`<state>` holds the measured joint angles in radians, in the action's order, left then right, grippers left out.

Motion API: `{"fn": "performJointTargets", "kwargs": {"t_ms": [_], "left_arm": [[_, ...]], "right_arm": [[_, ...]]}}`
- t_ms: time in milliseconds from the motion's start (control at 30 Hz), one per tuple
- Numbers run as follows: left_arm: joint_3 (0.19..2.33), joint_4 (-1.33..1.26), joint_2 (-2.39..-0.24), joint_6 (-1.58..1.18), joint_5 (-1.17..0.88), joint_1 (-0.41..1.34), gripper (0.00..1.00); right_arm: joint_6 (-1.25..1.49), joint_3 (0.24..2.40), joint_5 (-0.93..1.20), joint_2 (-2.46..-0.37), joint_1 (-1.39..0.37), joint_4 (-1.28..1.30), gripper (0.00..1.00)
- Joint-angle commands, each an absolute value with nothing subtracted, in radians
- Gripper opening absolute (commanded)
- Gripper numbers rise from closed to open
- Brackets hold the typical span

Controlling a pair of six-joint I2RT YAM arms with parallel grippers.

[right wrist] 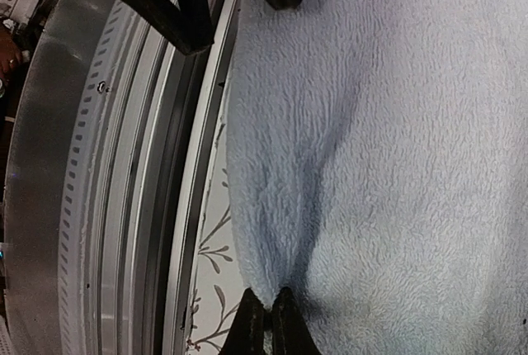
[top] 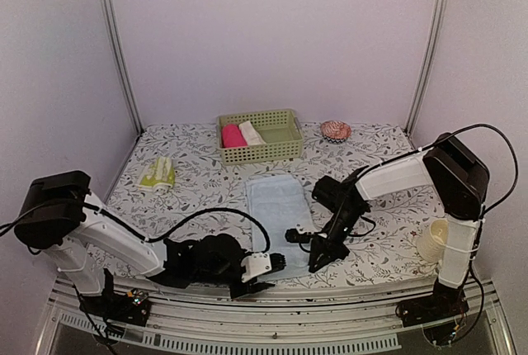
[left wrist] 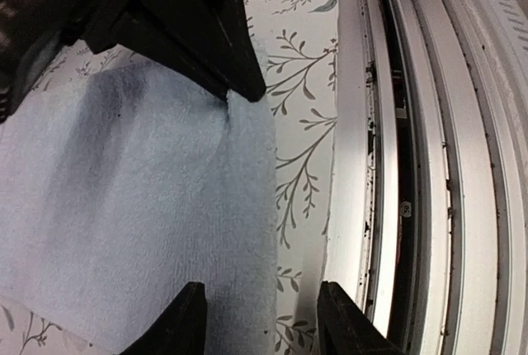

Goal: Roll the towels
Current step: Roll the towel at the center of the board.

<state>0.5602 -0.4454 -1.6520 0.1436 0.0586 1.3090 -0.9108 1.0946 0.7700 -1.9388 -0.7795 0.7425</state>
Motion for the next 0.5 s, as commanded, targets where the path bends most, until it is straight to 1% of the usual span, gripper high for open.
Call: {"fn": "performJointTargets", "kwargs": {"t_ms": [0, 100, 300, 400, 467], "left_arm": [[0.634, -0.522, -1.734, 0.212, 0.095, 1.358, 0.47], [0.680, -0.521, -1.790, 0.239, 0.169, 1.382, 0.47], [0.710, -0.526, -1.841, 0.294, 0.245, 1.390, 0.45], [0.713, -0.525, -1.853, 0.310, 0.286, 1.389, 0.42], [0.712, -0.523, -1.859, 0.324, 0.291, 1.390, 0.36]], "right_arm": [[-0.960, 1.155, 0.874, -2.009, -0.742, 0.858, 0.03], [-0.963, 1.156, 0.871, -2.017, -0.738, 0.860, 0.03], [-0.964, 1.147, 0.864, -2.011, -0.738, 0.861, 0.04], [-0.965, 1.150, 0.862, -2.014, -0.738, 0.863, 0.04], [-0.966, 1.150, 0.864, -2.018, -0.738, 0.865, 0.04]]}}
